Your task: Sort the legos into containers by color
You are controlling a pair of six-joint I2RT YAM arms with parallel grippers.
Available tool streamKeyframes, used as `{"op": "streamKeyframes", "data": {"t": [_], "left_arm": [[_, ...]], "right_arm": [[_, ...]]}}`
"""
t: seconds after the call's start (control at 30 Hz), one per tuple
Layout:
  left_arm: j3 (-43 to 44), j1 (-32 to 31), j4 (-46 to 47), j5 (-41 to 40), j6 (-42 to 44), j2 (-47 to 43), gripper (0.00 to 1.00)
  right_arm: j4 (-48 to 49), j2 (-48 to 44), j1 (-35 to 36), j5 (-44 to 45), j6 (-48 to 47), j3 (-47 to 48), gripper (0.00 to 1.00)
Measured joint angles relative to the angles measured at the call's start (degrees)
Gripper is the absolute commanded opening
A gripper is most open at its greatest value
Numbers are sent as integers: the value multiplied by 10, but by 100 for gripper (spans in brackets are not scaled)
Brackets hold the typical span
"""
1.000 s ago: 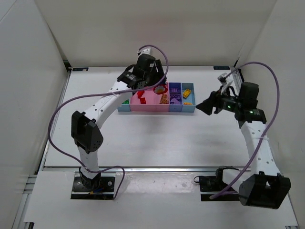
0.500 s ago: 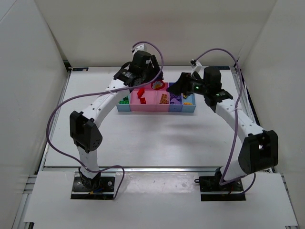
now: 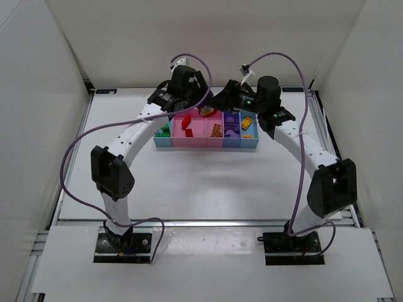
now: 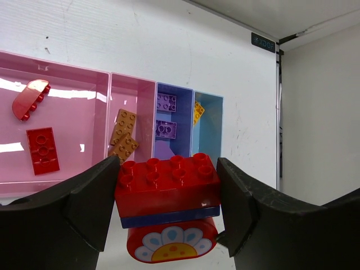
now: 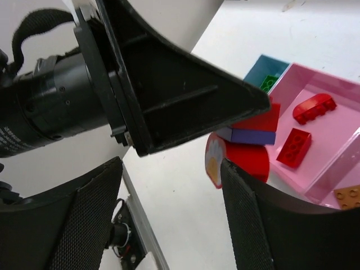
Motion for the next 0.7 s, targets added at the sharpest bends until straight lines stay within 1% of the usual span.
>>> {"op": "streamKeyframes", "data": {"t": [0.13, 0.43, 0.7], "left_arm": [[0, 10, 0, 4, -2, 0, 10], [-12, 23, 0, 16, -5, -8, 10], [-19, 24, 5, 42, -16, -28, 10]], "right_arm": [[-3, 5, 2, 0, 2, 0, 76], [-24, 2, -38, 7, -35, 0, 76], [-19, 4, -33, -13, -46, 0, 76]]}}
